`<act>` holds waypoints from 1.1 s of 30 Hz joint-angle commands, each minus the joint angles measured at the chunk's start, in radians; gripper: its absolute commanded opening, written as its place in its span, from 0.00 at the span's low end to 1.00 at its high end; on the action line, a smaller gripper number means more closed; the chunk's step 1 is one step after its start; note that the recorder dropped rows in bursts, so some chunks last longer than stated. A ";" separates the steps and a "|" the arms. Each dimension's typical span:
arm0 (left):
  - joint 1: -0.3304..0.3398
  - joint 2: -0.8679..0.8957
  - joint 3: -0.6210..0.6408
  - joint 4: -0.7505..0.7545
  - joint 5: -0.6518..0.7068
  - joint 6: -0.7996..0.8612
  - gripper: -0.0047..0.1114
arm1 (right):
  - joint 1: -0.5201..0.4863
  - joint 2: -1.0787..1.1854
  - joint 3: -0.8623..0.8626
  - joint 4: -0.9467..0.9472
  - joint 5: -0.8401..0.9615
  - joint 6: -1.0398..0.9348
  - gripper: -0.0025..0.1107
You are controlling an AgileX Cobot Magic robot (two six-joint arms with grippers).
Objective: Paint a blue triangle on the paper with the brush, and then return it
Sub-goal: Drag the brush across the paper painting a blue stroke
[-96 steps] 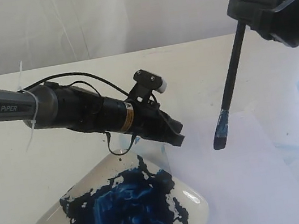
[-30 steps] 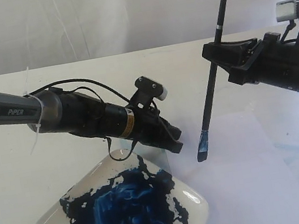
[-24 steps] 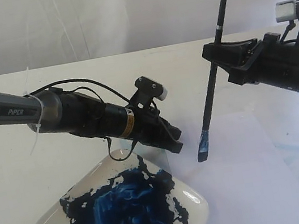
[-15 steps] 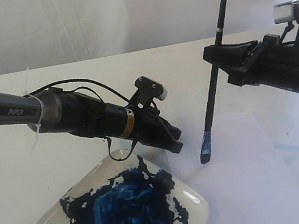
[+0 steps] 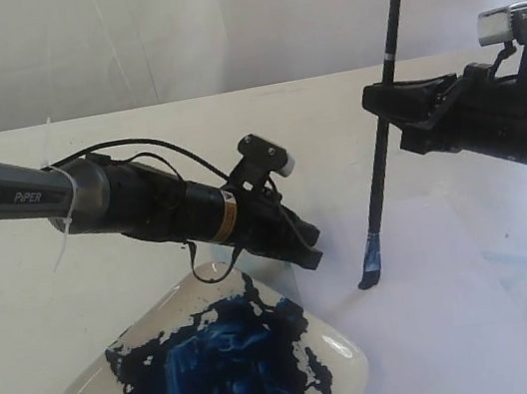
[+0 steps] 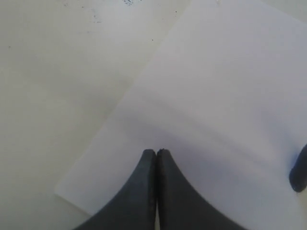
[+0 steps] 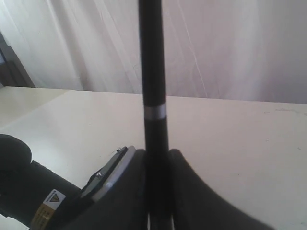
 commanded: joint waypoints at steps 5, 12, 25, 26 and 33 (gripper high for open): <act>-0.007 0.002 -0.001 0.010 0.005 0.000 0.04 | -0.003 -0.001 0.002 0.029 0.015 -0.049 0.02; -0.007 0.002 -0.001 0.010 0.005 0.000 0.04 | -0.003 -0.001 0.002 0.054 0.041 -0.101 0.02; -0.007 0.002 -0.001 0.010 0.005 0.000 0.04 | -0.005 -0.001 0.002 0.183 0.094 -0.188 0.02; -0.007 0.002 -0.001 0.010 0.005 0.000 0.04 | -0.005 -0.001 0.002 0.191 0.102 -0.193 0.02; -0.007 0.002 -0.001 0.010 0.005 0.000 0.04 | -0.005 -0.001 0.002 0.259 0.131 -0.241 0.02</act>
